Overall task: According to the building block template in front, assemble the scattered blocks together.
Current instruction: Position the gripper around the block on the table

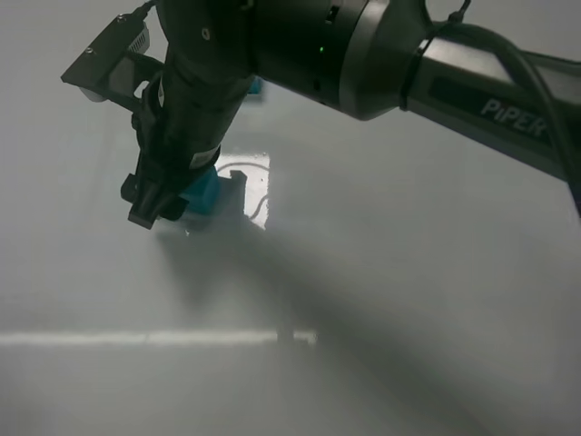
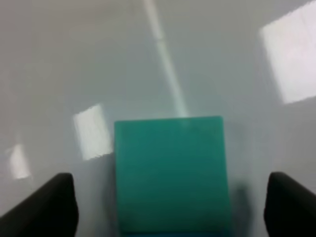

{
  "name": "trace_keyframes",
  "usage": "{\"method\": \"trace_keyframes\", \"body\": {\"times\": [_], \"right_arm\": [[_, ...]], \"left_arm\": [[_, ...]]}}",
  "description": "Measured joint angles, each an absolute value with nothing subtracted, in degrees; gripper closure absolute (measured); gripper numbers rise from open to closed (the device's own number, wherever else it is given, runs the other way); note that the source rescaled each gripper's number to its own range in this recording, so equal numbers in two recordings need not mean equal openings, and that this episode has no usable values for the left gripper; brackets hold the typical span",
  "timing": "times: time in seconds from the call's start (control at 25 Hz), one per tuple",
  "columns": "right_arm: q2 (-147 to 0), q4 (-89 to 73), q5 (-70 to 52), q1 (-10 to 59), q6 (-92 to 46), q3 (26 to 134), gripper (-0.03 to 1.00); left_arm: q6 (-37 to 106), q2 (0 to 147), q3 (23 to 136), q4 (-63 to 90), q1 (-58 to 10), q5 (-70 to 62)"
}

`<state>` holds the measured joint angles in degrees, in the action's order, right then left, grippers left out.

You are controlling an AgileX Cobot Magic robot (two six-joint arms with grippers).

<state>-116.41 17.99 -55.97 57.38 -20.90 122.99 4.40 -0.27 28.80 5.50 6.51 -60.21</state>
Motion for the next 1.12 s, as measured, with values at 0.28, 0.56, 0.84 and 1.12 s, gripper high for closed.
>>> {"method": "trace_keyframes", "body": {"times": [0.28, 0.56, 0.84, 1.12], "right_arm": [[-116.6, 18.27, -56.36, 57.38, -19.2, 122.99, 0.55], [-116.6, 18.74, -56.36, 57.38, -17.94, 122.99, 0.95], [-115.05, 19.71, -58.06, 57.84, -19.17, 122.99, 0.95], [-109.74, 20.01, -59.56, 59.31, -29.0, 122.99, 0.95]], "left_arm": [[4.4, -0.27, 28.8, 5.5, 6.51, -60.21], [4.4, -0.27, 28.8, 5.5, 6.51, -60.17], [4.4, -0.27, 28.8, 5.5, 6.51, -60.22], [4.4, -0.27, 28.8, 5.5, 6.51, -60.22]]}}
